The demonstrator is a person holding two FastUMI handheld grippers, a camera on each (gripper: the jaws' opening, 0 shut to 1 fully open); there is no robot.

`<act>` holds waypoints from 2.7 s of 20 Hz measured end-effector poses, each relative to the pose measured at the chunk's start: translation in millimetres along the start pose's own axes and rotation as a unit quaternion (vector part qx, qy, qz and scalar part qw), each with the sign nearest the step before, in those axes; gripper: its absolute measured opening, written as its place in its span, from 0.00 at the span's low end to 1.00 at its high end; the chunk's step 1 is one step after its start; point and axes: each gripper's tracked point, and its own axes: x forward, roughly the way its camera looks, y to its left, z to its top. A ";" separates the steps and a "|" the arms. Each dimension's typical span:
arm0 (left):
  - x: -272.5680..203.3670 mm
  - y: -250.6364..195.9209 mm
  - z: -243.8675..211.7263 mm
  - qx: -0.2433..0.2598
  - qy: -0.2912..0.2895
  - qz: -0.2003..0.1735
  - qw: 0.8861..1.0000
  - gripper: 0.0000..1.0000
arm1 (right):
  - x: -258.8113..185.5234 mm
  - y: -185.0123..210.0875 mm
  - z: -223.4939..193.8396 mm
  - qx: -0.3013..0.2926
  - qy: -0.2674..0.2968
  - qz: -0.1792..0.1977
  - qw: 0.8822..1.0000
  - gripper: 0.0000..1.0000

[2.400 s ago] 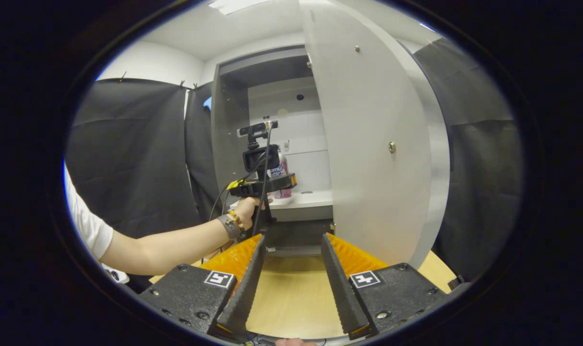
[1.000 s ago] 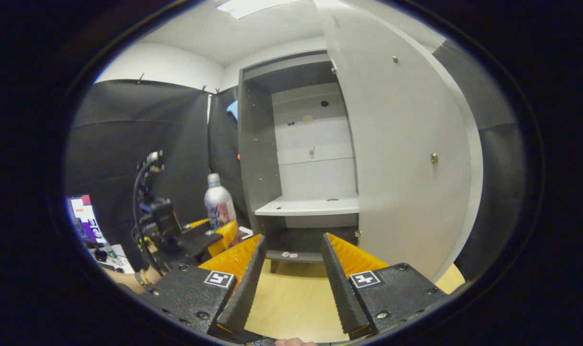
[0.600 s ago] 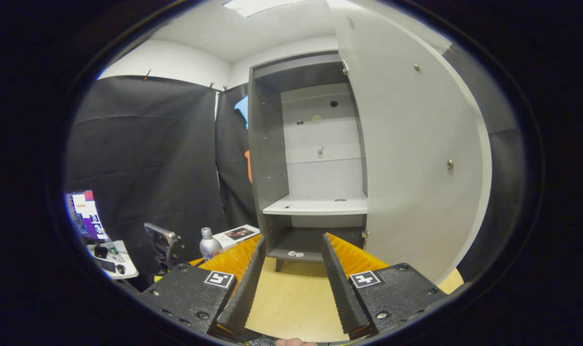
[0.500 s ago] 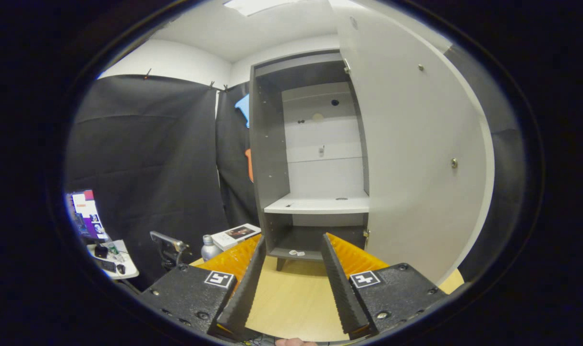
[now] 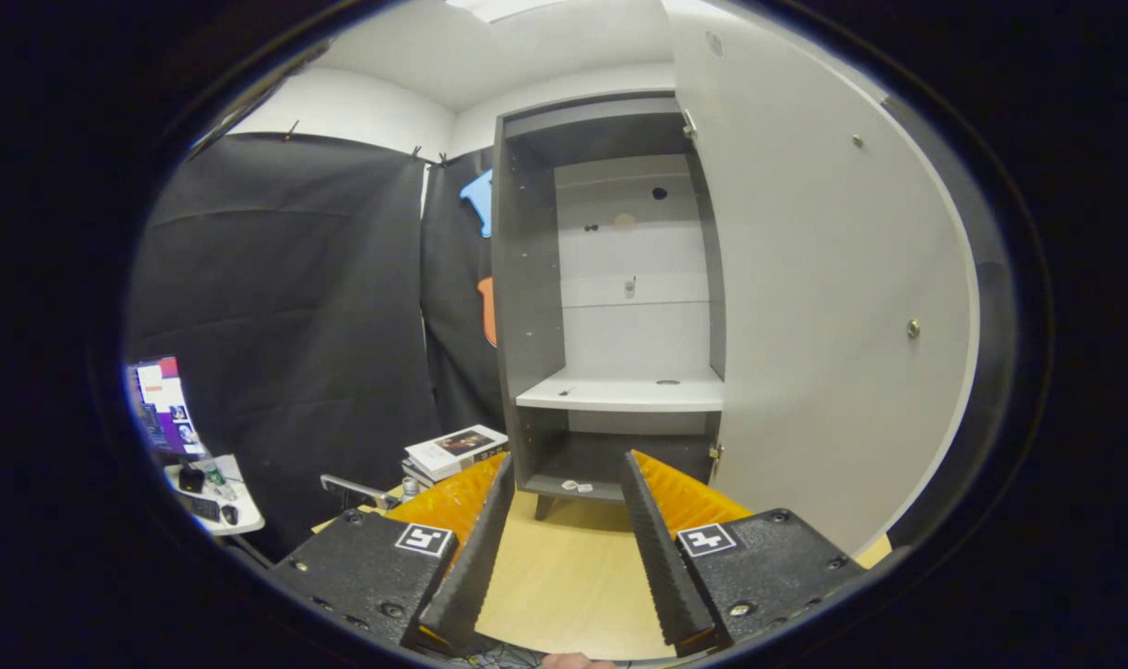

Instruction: Open the cabinet door with the right hand, grasp the bottle in the cabinet with the left hand and place it on the coaster, then close the cabinet door with the right hand.

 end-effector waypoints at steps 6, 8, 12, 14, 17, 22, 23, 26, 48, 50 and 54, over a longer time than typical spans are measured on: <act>-1.3 -2.6 -9.9 -0.008 0.006 -0.010 1.000 0.78 | 2.4 1.0 -1.6 -0.007 0.005 -0.001 1.000 0.74; -4.4 -2.2 -12.3 -0.010 0.002 -0.012 1.000 0.78 | 3.2 1.2 -2.1 -0.006 0.006 -0.001 1.000 0.75; -13.2 -4.7 -18.2 -0.012 -0.002 -0.014 1.000 0.78 | 4.3 2.1 -3.2 -0.006 0.010 0.004 1.000 0.74; -14.6 -5.2 -23.2 -0.009 0.005 -0.015 1.000 0.80 | 4.4 2.7 -4.5 -0.007 0.013 0.007 1.000 0.74; -13.9 -7.2 -23.6 -0.013 0.009 -0.026 1.000 0.82 | 5.6 3.9 -6.3 -0.007 0.018 0.010 1.000 0.75; -32.7 -0.7 -6.1 -0.016 -0.003 -0.029 0.999 0.94 | 6.5 5.0 -5.6 -0.008 0.019 0.013 1.000 0.74; -40.5 5.0 3.7 -0.016 -0.010 -0.026 0.999 0.94 | 6.4 5.6 -5.5 -0.007 0.017 0.015 1.000 0.74; -71.4 24.8 55.6 -0.031 -0.047 -0.002 0.998 0.94 | 6.1 5.3 0.1 -0.009 0.007 0.018 1.000 0.74; -165.3 -140.7 216.2 0.003 -0.106 -0.239 0.965 0.95 | -196.8 -204.9 135.3 -0.013 -0.111 -0.270 0.956 0.94; -167.4 -142.1 211.5 0.005 -0.098 -0.238 0.966 0.95 | -187.2 -232.6 128.6 0.004 -0.101 -0.279 0.955 0.94; -166.4 -133.7 209.1 0.009 -0.099 -0.220 0.970 0.95 | -145.7 -263.2 112.3 0.030 -0.088 -0.266 0.959 0.95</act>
